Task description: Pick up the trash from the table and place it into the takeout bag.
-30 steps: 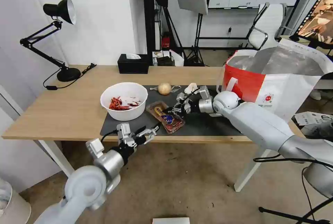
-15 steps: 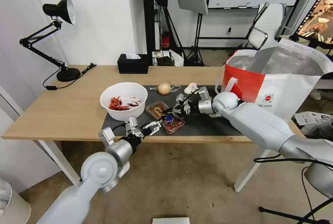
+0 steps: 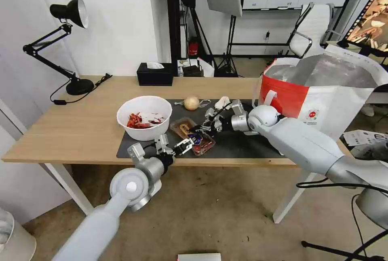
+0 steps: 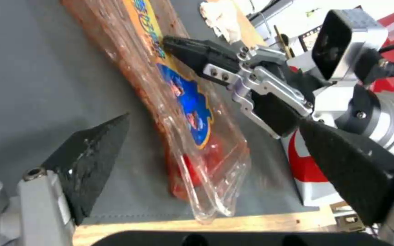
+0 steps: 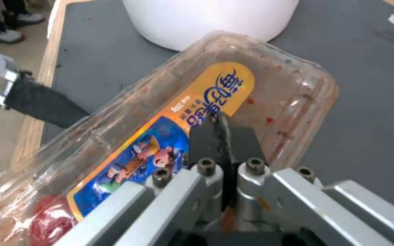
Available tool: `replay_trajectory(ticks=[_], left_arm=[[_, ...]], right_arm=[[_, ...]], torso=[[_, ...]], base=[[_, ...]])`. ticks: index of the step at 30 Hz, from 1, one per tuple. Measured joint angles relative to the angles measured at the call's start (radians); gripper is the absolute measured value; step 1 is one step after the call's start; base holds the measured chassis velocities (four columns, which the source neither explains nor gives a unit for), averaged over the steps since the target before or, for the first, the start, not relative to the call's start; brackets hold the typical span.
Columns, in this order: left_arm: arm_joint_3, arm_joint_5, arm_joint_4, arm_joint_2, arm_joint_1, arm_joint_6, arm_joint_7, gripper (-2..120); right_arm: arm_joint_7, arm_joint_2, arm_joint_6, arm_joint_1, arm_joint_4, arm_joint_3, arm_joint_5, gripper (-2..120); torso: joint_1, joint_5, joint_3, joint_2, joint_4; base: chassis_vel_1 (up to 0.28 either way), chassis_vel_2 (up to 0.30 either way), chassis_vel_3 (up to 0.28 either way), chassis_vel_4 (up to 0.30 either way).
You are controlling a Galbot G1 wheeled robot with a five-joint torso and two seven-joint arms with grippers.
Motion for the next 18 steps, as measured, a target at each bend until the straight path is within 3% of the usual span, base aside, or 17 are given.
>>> replay_trajectory(ticks=[8, 18], left_arm=[[0.018, -0.003, 0.036, -0.02, -0.022, -0.001, -0.002, 99], [0.019, -0.002, 0.088, -0.037, -0.036, -0.031, -0.005, 64]], right_arm=[[0.001, 0.003, 0.0, 0.0, -0.001, 0.0, 0.001, 0], [0.003, -0.001, 0.0, -0.001, 0.005, -0.001, 0.005, 0]], torso=[[0.0, 0.0, 0.0, 0.0, 0.0], [0.0, -0.0001, 0.0, 0.0, 0.0]], base=[[0.0, 0.0, 0.0, 0.0], [0.0, 0.0, 0.0, 0.0]])
